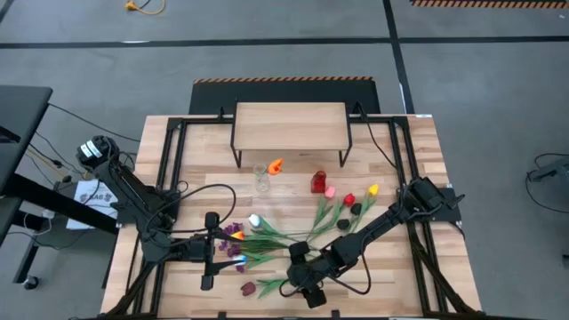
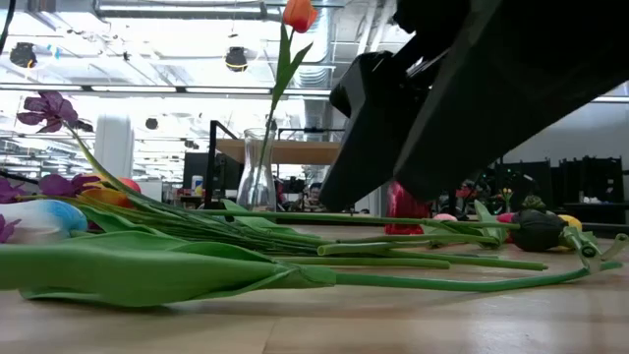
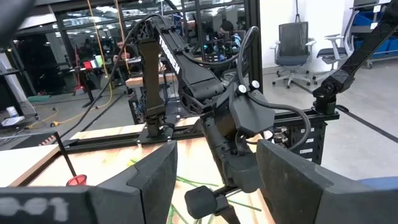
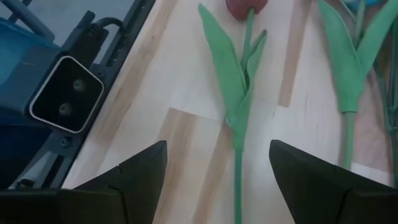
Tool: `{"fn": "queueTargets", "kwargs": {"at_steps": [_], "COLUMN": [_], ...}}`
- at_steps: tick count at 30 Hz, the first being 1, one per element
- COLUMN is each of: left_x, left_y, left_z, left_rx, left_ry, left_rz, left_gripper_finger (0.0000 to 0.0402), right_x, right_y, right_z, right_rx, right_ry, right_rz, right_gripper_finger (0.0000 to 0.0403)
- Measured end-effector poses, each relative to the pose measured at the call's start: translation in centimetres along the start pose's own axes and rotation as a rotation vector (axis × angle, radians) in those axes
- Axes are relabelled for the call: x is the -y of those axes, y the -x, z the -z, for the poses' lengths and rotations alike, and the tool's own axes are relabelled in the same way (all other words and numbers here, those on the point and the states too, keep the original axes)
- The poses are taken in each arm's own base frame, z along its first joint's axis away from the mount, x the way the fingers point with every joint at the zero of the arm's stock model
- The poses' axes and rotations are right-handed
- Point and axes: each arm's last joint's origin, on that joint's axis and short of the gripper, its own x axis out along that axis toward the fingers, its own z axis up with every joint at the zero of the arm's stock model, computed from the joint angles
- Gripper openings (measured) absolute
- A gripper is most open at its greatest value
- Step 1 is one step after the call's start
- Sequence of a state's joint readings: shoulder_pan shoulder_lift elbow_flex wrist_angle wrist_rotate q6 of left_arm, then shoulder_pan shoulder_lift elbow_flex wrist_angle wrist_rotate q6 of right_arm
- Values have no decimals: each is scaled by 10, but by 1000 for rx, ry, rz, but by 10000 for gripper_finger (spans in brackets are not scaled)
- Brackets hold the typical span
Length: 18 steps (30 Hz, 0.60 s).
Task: Pick and place flowers into a vace then onto a shelf
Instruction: Put the maroon tulip into the transparent vase
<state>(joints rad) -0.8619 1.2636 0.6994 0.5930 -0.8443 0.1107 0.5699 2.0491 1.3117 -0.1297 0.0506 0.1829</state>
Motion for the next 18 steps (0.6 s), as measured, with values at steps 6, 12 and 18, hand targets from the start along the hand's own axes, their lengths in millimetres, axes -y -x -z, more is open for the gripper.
{"fn": "queueTargets", "kwargs": {"at_steps": [6,12,18], "left_x": [0,0,2], "left_y": [0,0,0], "left_z": [1,2,2], "left_rx": [-5,-15,-9], "left_ry": [-4,-16,-14], "left_rz": [1,2,50], "left_gripper_finger": [210,210,210], "right_x": [-3,-5,-3], "right_y": [0,-1,-1], "right_z": [3,4,4], "right_rx": [-3,-3,5], "right_ry": [-19,-16,-68], "right_rz": [-3,17,51], "right_gripper_finger": [274,274,274]}}
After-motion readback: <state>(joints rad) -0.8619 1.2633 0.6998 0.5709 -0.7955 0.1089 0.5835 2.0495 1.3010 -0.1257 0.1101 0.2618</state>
